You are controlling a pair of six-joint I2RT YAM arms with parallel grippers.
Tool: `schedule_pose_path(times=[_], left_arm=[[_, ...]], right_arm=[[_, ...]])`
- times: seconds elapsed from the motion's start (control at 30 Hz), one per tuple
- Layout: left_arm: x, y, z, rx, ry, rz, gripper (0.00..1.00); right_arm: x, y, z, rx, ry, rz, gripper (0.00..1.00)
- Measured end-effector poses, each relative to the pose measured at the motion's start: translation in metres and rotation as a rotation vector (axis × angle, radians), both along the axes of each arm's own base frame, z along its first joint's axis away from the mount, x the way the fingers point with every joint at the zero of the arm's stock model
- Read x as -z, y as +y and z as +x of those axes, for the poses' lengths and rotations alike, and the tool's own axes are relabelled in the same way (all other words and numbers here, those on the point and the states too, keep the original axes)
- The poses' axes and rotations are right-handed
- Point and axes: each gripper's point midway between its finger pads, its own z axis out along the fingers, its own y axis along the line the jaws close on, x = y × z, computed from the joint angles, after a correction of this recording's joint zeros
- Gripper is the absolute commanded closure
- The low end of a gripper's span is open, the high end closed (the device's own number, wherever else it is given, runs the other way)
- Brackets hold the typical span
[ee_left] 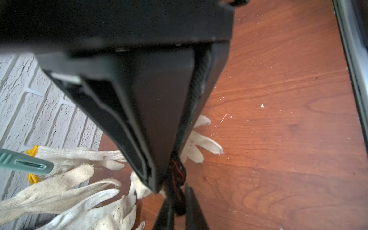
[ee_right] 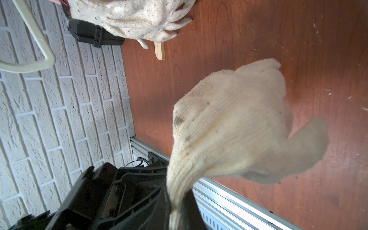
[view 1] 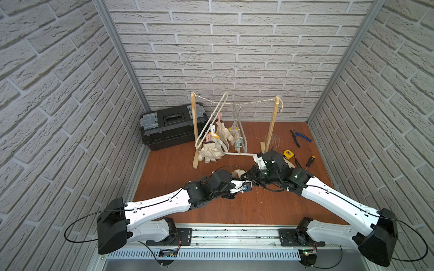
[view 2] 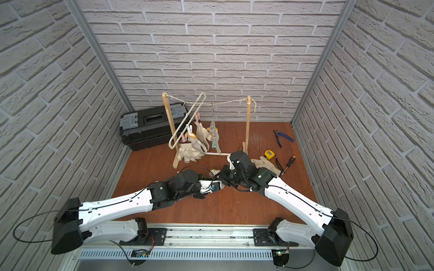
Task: Clip the gloves onto a hanger to dry
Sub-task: Pick up the glove from the center of the board.
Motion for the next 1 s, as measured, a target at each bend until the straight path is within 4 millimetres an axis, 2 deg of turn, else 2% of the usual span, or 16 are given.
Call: schedule_pose_path(times=[0.1,0.2,0.27,0.4,0.5,0.63,0.7,0.83,0.9,1.0], left_arm=[[0.000,0.004,0.001,-0.005,0.001,0.007,1.00],[-0.003,0.008,0.002,-0.014,0.006,0.009,1.00],[-0.005,0.012,0.006,-0.033,0.021,0.010,1.00],[-0.012,0.024,0.014,-0.078,0.088,-0.007,1.00],[-0.024,0.033,0.021,-0.115,0.166,-0.036,1.00],[-0.041,0.039,0.025,-0.146,0.281,-0.083,1.00],[-0.048,0.038,0.028,-0.164,0.354,-0.100,1.00],[-0.050,0.034,0.032,-0.196,0.484,-0.109,1.00],[-0.045,0.033,0.032,-0.212,0.547,-0.102,1.00],[-0.038,0.034,0.030,-0.231,0.623,-0.086,1.00]], right_arm=[[0.001,0.002,0.000,-0.009,0.008,0.005,0.88],[0.001,0.003,0.000,-0.016,0.009,0.011,0.78],[0.001,0.003,0.000,-0.023,0.005,0.009,0.75],[0.001,-0.001,0.003,-0.033,-0.018,-0.003,0.53],[-0.002,-0.005,0.009,-0.066,-0.086,-0.029,0.47],[-0.021,-0.002,0.011,-0.191,-0.276,-0.042,0.44],[-0.039,0.002,0.010,-0.279,-0.428,-0.037,0.42],[-0.063,0.009,-0.004,-0.426,-0.734,-0.046,0.38],[-0.062,0.011,-0.015,-0.497,-0.862,-0.061,0.37],[-0.050,0.015,-0.022,-0.582,-0.951,-0.115,0.37]])
